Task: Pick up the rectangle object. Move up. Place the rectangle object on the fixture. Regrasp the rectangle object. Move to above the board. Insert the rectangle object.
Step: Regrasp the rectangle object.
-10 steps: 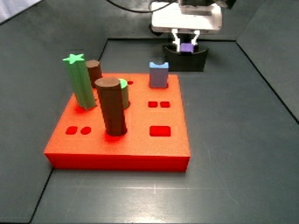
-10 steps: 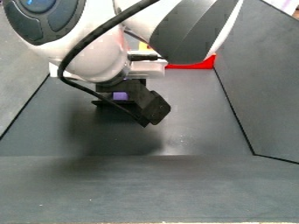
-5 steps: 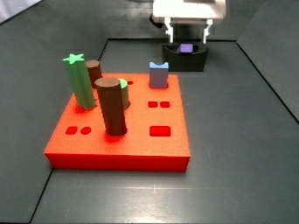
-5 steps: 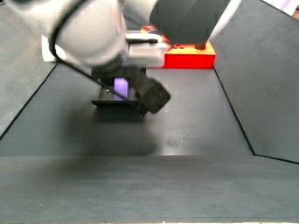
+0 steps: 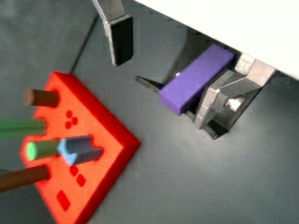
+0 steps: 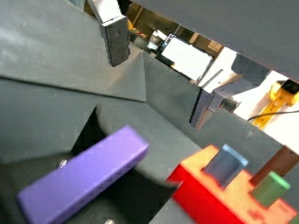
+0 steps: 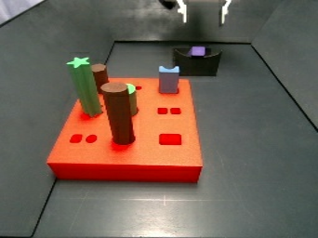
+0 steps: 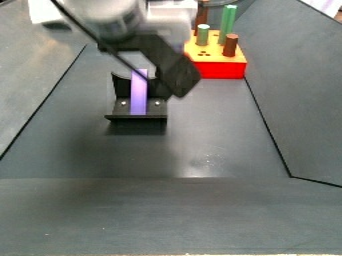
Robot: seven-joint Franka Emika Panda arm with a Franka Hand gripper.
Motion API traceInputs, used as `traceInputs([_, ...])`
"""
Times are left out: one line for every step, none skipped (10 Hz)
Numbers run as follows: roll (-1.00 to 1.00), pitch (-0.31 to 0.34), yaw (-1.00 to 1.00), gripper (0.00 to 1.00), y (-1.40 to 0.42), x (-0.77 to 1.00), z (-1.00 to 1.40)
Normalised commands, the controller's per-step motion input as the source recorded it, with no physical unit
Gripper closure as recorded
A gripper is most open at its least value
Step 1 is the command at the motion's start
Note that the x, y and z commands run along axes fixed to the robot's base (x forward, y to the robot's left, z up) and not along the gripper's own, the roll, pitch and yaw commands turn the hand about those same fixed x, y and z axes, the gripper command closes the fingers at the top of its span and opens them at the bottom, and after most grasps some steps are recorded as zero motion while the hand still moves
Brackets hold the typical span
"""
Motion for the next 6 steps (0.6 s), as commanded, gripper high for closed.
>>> traceInputs([1.0,0.064,0.03,0.0,-0.81,-0.13,1.0])
traceInputs([1.0,0.063,0.03,0.0,-0.83,-0.12,0.94])
traceInputs([1.0,0.05,0.03,0.0,-0.7,-0.12,0.75])
traceInputs([1.0,0.042,0.03,0.0,-0.55,-0.13,0.56])
traceInputs([1.0,0.036,0.02,0.0,-0.33,-0.1,0.28])
traceInputs([1.0,0.035,0.02,0.0,-0.22,-0.08,0.13])
